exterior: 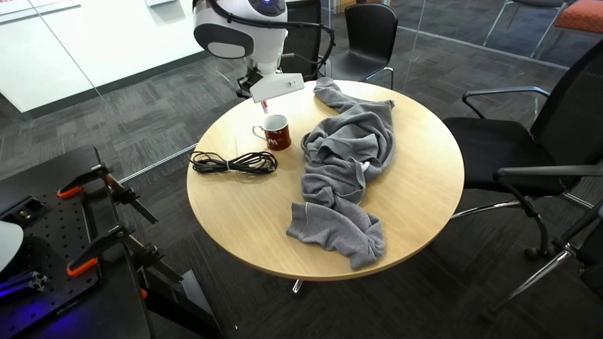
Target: Put the orange marker in the mug
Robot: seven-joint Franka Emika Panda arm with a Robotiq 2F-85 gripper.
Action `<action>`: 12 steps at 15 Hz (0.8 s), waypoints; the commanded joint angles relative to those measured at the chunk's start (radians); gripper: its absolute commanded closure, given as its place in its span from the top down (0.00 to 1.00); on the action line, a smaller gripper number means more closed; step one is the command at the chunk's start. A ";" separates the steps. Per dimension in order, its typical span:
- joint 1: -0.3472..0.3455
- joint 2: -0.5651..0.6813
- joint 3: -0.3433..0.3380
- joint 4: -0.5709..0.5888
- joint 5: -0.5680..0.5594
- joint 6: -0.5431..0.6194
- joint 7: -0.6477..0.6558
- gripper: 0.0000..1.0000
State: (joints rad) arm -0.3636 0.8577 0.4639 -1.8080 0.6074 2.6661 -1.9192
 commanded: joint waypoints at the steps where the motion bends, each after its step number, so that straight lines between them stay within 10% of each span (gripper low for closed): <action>1: 0.004 0.050 -0.002 0.073 -0.006 -0.054 -0.013 0.05; 12: -0.005 0.129 -0.011 0.154 -0.001 -0.090 -0.007 0.05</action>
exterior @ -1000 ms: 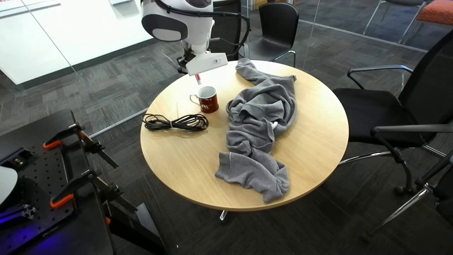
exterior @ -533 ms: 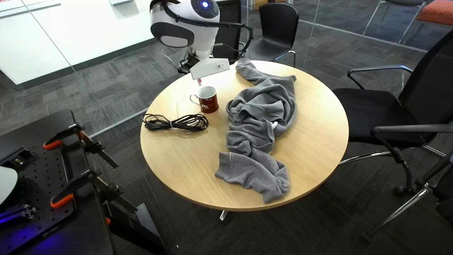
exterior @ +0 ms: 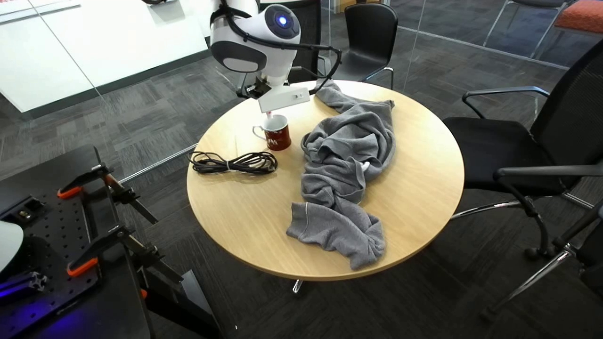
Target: Put the orange marker in the mug
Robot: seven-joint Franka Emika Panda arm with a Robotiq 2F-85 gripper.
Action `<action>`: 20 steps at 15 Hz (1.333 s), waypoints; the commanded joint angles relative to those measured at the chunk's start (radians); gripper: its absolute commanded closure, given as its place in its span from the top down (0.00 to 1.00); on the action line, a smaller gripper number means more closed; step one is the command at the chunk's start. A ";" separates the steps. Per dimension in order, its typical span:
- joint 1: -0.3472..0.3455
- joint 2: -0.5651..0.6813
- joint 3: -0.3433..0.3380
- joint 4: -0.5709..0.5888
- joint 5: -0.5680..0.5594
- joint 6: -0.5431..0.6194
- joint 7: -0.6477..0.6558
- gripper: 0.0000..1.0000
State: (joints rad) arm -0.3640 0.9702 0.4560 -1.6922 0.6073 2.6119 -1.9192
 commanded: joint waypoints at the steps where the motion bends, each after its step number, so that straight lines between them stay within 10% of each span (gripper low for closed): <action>1: -0.006 0.019 -0.003 0.041 -0.001 -0.035 -0.006 0.05; 3: -0.008 0.022 -0.005 0.045 -0.002 -0.034 -0.004 0.05; 4: -0.009 0.023 -0.005 0.046 0.000 -0.032 -0.003 0.44; 12: -0.018 0.003 0.009 0.028 0.009 -0.016 -0.016 0.98; 20: -0.101 -0.170 0.125 -0.140 0.105 0.068 -0.145 1.00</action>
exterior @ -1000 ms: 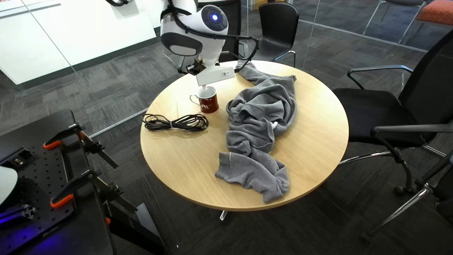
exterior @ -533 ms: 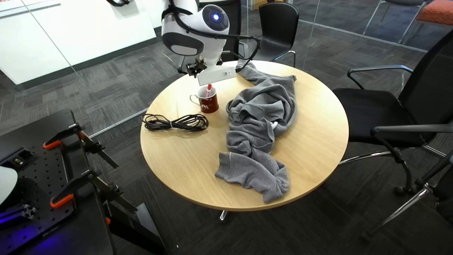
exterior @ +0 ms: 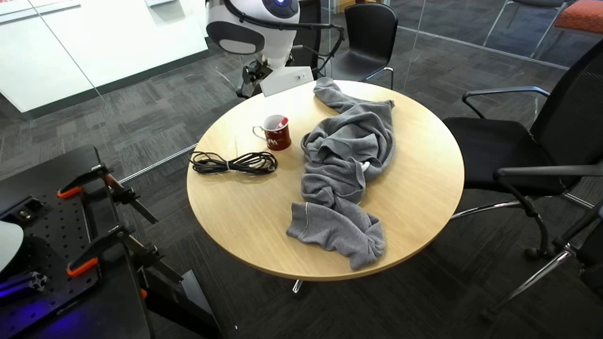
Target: Put the orange marker in the mug
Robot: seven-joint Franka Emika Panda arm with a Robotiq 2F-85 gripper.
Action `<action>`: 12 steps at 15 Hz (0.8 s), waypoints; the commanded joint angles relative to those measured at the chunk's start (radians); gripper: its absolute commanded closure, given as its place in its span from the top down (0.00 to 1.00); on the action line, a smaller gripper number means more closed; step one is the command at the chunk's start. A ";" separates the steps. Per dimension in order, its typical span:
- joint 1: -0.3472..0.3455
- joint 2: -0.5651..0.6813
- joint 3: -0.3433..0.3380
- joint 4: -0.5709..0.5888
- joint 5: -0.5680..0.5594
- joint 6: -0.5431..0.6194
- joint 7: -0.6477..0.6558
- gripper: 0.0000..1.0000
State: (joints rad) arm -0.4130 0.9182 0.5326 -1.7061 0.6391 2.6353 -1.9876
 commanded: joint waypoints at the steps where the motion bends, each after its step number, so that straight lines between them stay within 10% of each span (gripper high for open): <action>1: -0.066 -0.150 0.064 -0.153 0.103 0.050 -0.101 1.00; 10: -0.027 -0.574 0.012 -0.450 0.664 0.003 -0.462 1.00; 11: -0.123 -0.583 0.117 -0.485 0.653 0.035 -0.477 1.00; 12: 0.070 -0.524 -0.091 -0.385 0.676 -0.031 -0.461 1.00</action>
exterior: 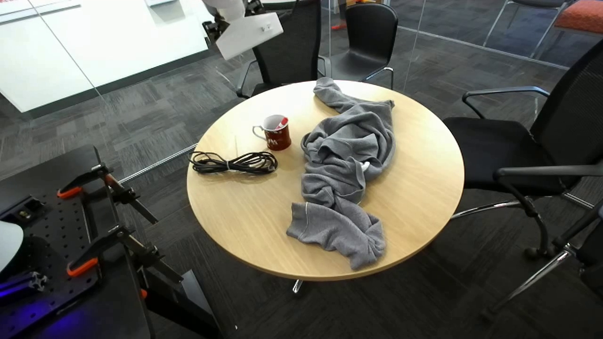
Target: Put the orange marker in the mug
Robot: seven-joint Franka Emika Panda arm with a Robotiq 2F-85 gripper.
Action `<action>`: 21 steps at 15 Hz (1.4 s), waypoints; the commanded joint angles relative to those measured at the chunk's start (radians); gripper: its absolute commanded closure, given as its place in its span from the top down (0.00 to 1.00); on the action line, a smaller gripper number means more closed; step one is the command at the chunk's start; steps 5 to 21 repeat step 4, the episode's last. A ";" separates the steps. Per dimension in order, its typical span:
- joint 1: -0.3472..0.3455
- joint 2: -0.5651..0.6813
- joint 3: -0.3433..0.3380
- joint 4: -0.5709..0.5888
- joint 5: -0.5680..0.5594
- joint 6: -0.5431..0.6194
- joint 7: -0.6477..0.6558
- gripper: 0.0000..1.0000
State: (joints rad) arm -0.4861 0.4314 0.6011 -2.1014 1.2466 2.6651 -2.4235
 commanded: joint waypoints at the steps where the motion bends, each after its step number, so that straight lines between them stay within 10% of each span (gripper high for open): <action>1: 0.165 -0.064 -0.182 -0.007 0.086 -0.070 -0.028 1.00; 4: 0.249 -0.062 -0.276 0.001 0.090 -0.088 -0.020 1.00; 21: 0.249 -0.062 -0.276 0.001 0.090 -0.088 -0.020 1.00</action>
